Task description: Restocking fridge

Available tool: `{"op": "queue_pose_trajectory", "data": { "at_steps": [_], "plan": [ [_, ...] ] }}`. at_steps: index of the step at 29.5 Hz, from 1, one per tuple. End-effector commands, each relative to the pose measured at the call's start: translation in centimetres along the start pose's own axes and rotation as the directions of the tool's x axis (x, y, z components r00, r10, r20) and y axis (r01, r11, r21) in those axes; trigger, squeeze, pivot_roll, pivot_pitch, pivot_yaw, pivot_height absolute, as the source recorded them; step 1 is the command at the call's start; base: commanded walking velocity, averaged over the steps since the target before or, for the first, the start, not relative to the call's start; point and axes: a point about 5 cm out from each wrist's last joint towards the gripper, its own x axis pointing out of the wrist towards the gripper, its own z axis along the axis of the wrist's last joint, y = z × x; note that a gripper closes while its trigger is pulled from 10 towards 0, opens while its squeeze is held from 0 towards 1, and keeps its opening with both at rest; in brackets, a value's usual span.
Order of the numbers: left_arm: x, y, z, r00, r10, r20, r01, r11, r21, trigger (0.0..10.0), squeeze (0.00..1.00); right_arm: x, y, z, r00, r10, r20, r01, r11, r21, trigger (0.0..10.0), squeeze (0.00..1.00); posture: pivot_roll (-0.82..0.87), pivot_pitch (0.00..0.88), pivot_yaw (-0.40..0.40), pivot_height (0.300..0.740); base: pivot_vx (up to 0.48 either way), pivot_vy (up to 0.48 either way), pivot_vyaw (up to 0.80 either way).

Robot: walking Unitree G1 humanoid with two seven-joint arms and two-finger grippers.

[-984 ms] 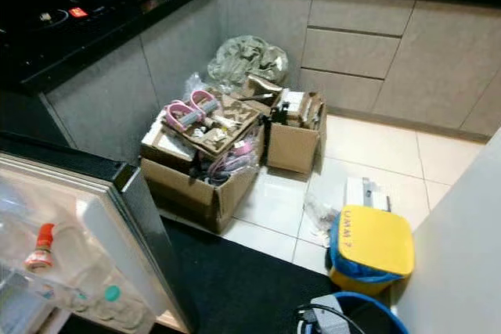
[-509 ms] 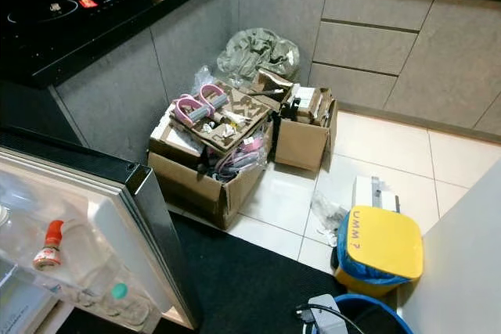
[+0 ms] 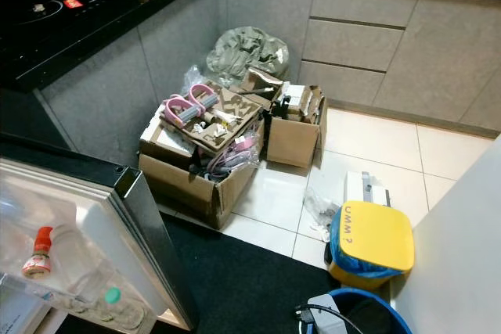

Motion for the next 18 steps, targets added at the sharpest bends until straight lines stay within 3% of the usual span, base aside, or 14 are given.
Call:
{"op": "queue_pose_trajectory", "data": {
  "at_steps": [1,4,5,7,9,10,11,12,14,17,18],
  "plan": [
    [0.0,-1.3,-0.4,0.994,-0.108,-0.009,0.107,0.994,-0.037,10.0,0.0,0.0,0.0,-0.1,1.0,-0.001,-0.001,0.001,1.0,-0.003,10.0,0.0,-0.05,0.0,0.03,0.74,0.0,0.0,0.0],
    [0.1,-2.9,0.1,0.96,-0.281,-0.015,0.279,0.958,-0.07,10.0,0.0,0.0,-0.1,-0.1,1.0,-0.001,0.0,0.001,1.0,-0.002,10.0,0.0,-0.05,0.0,0.03,0.74,0.0,0.0,0.0],
    [0.1,-2.9,0.1,0.96,-0.281,-0.015,0.279,0.958,-0.07,10.0,0.0,0.0,-0.1,-0.1,1.0,-0.001,0.0,0.001,1.0,-0.002,10.0,0.0,-0.05,0.0,0.03,0.74,0.0,0.0,0.0],
    [-0.4,-4.1,0.3,0.909,-0.412,-0.057,0.407,0.91,-0.086,10.0,0.0,0.0,-0.1,-0.1,1.0,0.004,0.0,-0.004,1.0,0.0,10.0,0.0,-0.05,0.0,0.028,0.74,0.0,0.0,0.0],
    [-0.6,-4.4,0.4,0.889,-0.451,-0.08,0.444,0.892,-0.087,10.0,0.0,0.0,0.0,-0.1,1.0,0.006,0.0,-0.006,1.0,0.0,10.0,0.0,-0.05,0.0,0.028,0.74,0.0,0.0,0.0],
    [-1.2,-4.5,0.4,0.852,-0.502,-0.146,0.497,0.865,-0.072,10.0,0.0,0.0,0.0,-0.1,1.0,0.007,0.0,-0.007,1.0,0.001,10.0,0.0,-0.06,0.0,0.029,0.74,0.0,0.0,0.0],
    [-1.9,-4.3,0.6,0.81,-0.542,-0.224,0.546,0.836,-0.048,10.0,0.0,0.0,0.0,-0.1,1.0,0.008,0.0,-0.008,1.0,0.003,10.0,0.0,-0.06,0.0,0.029,0.74,0.0,0.0,0.0],
    [-1.9,-4.3,0.6,0.81,-0.542,-0.224,0.546,0.836,-0.048,10.0,0.0,0.0,0.0,-0.1,1.0,0.008,0.0,-0.008,1.0,0.003,10.0,0.0,-0.06,0.0,0.029,0.74,0.0,0.0,0.0],
    [-2.8,-3.0,3.1,0.753,-0.577,-0.318,0.607,0.795,-0.007,10.0,0.0,-0.1,-0.2,-0.3,1.0,0.005,-0.002,-0.005,1.0,0.008,10.0,0.0,-0.06,0.0,0.03,0.74,0.0,0.0,0.0],
    [-3.1,-2.4,4.8,0.734,-0.585,-0.344,0.627,0.779,0.012,10.0,0.0,-0.2,-0.4,-0.5,1.0,0.0,-0.005,0.0,1.0,0.013,10.0,0.0,-0.05,0.0,0.033,0.74,0.0,0.0,0.0],
    [-3.6,-2.0,5.7,0.713,-0.588,-0.383,0.644,0.765,0.025,10.0,0.0,-0.3,-0.5,-0.8,1.0,-0.005,-0.011,0.005,1.0,0.012,10.0,0.0,-0.05,0.0,0.032,0.74,0.0,0.0,0.0]
  ]
}}
